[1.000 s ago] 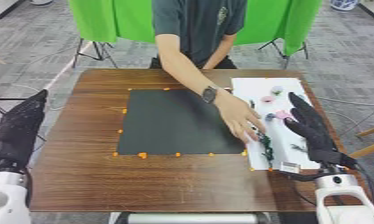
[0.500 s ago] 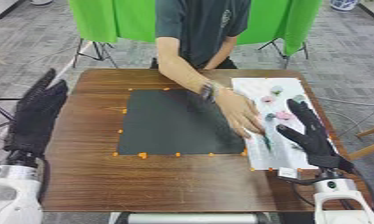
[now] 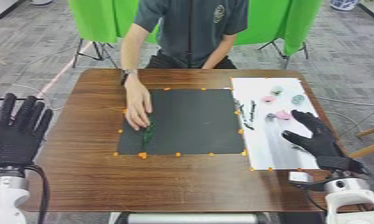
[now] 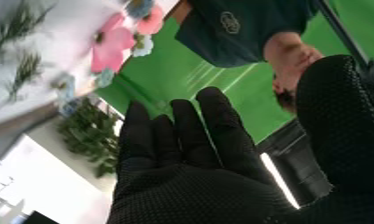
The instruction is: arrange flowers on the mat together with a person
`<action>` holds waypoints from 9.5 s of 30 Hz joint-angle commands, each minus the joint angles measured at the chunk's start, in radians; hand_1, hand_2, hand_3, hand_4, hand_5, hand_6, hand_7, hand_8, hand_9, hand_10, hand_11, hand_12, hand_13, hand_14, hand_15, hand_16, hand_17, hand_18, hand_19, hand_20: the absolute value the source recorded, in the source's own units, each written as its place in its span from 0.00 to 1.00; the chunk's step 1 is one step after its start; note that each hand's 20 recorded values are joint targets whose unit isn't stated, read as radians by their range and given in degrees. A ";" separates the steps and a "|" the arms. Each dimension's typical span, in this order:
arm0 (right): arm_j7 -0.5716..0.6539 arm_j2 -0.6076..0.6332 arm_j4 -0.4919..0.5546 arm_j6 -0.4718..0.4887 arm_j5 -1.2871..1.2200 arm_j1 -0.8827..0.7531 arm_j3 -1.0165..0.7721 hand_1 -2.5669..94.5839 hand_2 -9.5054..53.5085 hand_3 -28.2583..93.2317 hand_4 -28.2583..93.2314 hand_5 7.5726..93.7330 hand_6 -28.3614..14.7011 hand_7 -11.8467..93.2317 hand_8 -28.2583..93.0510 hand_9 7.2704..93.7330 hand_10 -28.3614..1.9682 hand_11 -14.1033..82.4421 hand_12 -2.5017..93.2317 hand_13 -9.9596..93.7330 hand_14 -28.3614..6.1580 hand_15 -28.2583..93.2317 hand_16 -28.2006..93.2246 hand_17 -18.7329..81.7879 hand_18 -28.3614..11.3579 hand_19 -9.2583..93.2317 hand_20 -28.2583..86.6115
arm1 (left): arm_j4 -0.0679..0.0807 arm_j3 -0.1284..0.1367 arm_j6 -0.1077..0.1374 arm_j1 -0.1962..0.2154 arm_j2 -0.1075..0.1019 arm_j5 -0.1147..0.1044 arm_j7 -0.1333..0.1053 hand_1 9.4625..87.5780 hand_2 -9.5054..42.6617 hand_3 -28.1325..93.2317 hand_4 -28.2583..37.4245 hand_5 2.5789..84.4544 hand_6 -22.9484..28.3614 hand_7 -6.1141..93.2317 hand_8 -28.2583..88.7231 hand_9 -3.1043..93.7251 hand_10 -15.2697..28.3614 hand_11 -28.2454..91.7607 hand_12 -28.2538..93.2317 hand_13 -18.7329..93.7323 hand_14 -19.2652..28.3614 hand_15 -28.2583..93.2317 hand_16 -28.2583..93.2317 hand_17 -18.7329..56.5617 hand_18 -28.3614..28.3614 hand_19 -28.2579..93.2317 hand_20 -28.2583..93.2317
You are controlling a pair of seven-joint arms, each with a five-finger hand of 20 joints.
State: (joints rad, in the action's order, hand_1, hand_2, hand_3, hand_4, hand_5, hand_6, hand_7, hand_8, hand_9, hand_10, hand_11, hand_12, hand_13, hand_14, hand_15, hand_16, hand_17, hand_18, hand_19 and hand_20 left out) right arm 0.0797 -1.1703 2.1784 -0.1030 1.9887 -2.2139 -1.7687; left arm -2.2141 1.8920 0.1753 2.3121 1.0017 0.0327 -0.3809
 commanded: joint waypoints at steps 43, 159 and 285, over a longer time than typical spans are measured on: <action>0.529 0.207 -0.103 0.186 0.542 0.056 0.025 0.55 0.00 0.43 0.03 0.72 0.64 0.32 0.12 0.66 0.49 0.66 0.42 0.62 0.36 0.84 0.68 0.49 0.15 0.87 0.69 | 0.012 0.018 0.070 0.047 0.036 0.077 0.029 0.23 0.34 0.80 0.00 0.31 0.54 0.20 0.13 0.34 0.63 0.37 0.25 0.36 0.59 0.34 0.16 0.21 0.66 0.39 0.30; 0.714 -0.068 -0.248 0.010 0.259 0.713 0.938 0.43 0.00 0.89 0.00 0.61 0.50 0.55 0.11 0.66 0.36 0.70 0.41 0.68 0.31 0.85 0.64 0.55 0.04 0.99 0.53 | 0.024 -0.073 0.098 -0.009 -0.029 0.047 0.114 0.26 0.40 0.84 0.00 0.39 0.57 0.20 0.14 0.36 0.66 0.39 0.28 0.38 0.69 0.40 0.19 0.19 0.71 0.43 0.31; -0.146 0.110 -0.061 0.006 -0.744 0.111 0.054 0.10 0.34 0.92 0.01 0.40 0.56 0.29 0.12 0.34 0.51 0.21 0.14 0.32 0.62 0.32 0.27 0.30 0.47 0.37 0.29 | 0.021 -0.007 0.026 0.001 -0.008 0.073 0.062 0.17 0.48 0.80 0.00 0.43 0.60 0.17 0.15 0.39 0.67 0.38 0.28 0.40 0.67 0.39 0.19 0.19 0.71 0.43 0.31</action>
State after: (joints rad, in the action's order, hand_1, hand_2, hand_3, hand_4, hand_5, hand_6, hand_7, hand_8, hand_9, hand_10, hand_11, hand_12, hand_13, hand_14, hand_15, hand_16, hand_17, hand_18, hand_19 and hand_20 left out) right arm -0.1149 -0.9964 2.0989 -0.3062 1.1315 -1.9154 -1.5275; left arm -2.2013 1.8694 0.2693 2.2876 0.9836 0.0904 -0.3205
